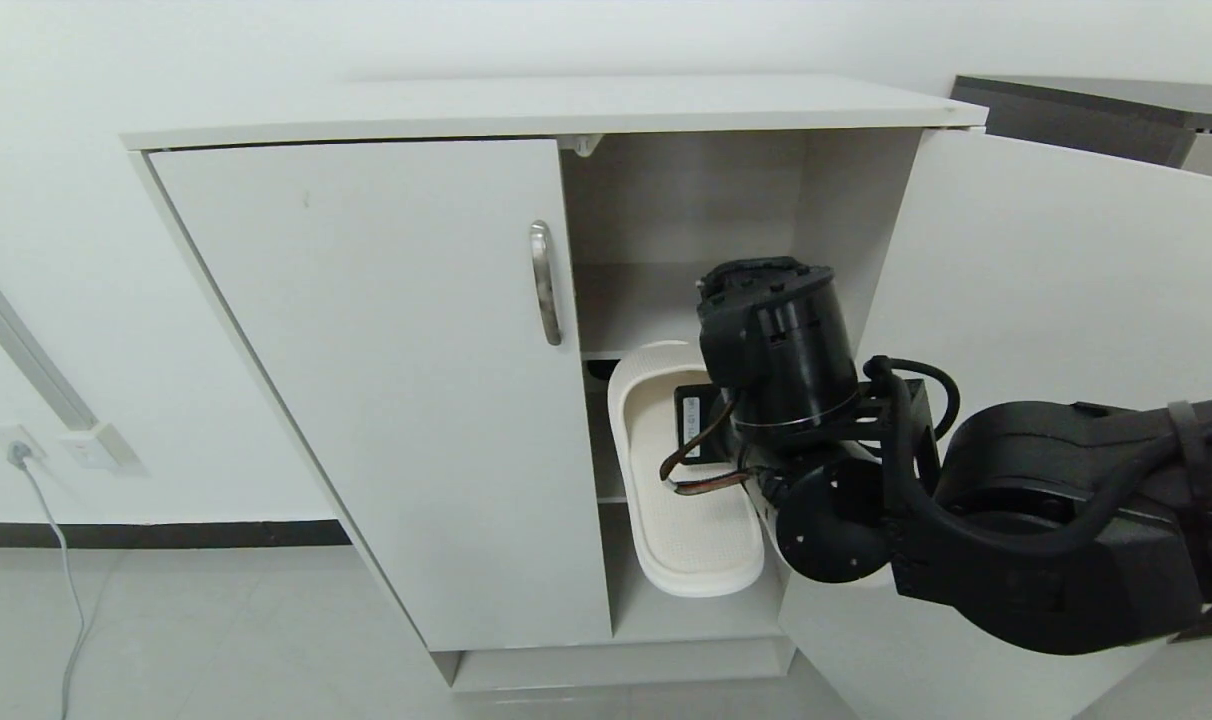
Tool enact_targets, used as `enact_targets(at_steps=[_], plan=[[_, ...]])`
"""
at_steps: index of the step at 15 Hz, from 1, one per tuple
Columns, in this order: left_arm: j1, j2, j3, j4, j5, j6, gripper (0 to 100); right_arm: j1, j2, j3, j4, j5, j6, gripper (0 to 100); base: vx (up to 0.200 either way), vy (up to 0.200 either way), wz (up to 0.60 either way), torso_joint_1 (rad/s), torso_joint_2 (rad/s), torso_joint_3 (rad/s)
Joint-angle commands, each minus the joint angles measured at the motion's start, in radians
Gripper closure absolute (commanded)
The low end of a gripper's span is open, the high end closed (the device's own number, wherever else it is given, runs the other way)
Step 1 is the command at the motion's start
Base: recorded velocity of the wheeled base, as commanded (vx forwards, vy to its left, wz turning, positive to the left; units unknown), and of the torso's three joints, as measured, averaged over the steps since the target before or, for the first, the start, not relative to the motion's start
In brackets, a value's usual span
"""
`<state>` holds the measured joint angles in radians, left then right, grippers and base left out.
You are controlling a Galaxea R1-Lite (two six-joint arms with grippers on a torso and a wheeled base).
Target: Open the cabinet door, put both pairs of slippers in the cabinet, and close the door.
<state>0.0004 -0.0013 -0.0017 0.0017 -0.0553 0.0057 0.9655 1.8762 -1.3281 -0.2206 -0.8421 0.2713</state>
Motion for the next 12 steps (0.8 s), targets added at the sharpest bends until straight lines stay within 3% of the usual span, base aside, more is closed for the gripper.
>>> enact_targets(at_steps=[1,7,12], plan=[[0.0,0.001,0.0,0.0,0.0,0.0,100,0.002,-0.012,-0.013,0.001,0.0,-0.003,100,0.0,0.0,0.0,0.0,0.0,0.0],[0.001,0.001,0.0,0.0,0.0,0.0,100,0.001,-0.003,-0.019,-0.002,0.0,-0.015,100,0.0,0.0,0.0,0.0,0.0,0.0],[0.0,0.001,0.0,0.0,-0.001,0.002,100,-0.007,-0.002,-0.02,-0.002,0.0,-0.015,100,0.2,0.0,0.0,-0.002,0.01,0.003]])
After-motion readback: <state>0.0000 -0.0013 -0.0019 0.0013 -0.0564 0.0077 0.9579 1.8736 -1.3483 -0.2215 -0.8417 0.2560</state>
